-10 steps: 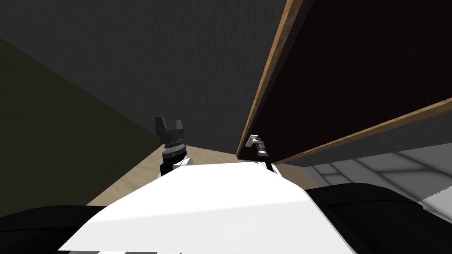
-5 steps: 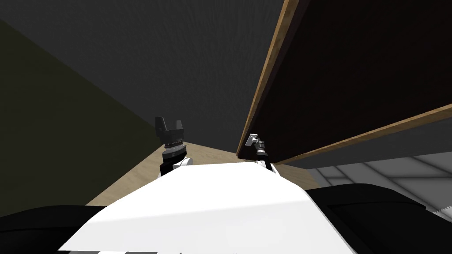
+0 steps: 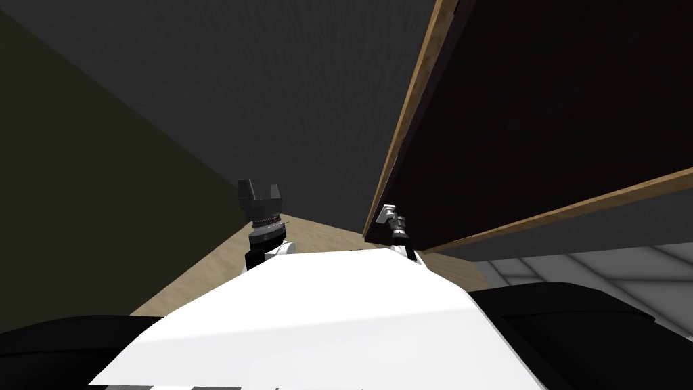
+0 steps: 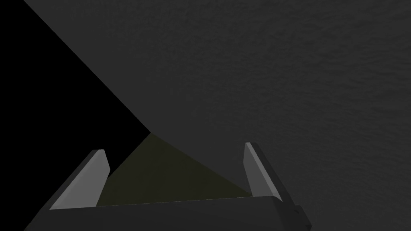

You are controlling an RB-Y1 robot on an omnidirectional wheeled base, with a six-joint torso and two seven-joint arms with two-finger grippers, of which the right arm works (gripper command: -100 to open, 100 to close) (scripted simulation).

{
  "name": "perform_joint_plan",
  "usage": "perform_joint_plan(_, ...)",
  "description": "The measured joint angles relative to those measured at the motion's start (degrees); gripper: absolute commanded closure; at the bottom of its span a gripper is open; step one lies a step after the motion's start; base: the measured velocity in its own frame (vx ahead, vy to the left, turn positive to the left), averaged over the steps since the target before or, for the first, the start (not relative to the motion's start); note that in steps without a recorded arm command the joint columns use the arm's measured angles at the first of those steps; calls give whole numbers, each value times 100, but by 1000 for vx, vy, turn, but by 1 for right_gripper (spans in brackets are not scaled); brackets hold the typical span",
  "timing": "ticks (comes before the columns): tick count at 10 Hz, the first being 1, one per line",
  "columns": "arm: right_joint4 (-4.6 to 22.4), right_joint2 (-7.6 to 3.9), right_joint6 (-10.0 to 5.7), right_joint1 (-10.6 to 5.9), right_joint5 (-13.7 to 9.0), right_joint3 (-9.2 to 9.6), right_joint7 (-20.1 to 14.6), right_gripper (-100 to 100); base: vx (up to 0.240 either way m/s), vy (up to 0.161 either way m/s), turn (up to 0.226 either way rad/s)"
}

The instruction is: Pull the door open

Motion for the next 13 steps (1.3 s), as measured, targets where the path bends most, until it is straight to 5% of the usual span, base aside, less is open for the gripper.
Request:
perform_joint_plan(1, 0, 11, 21, -13, -107, 43, -110, -100, -68, -47, 0)
perform_joint_plan(7, -157, 9, 138, 89, -836, 123, -928, -100, -86, -23, 27)
perform_joint_plan(9, -254, 79, 203, 121, -997, 161, -1106, -100, -36, -16, 32)
perform_joint_plan(13, -257, 35, 238, 102, -1251, 216, -1457, -100, -27, -7, 15)
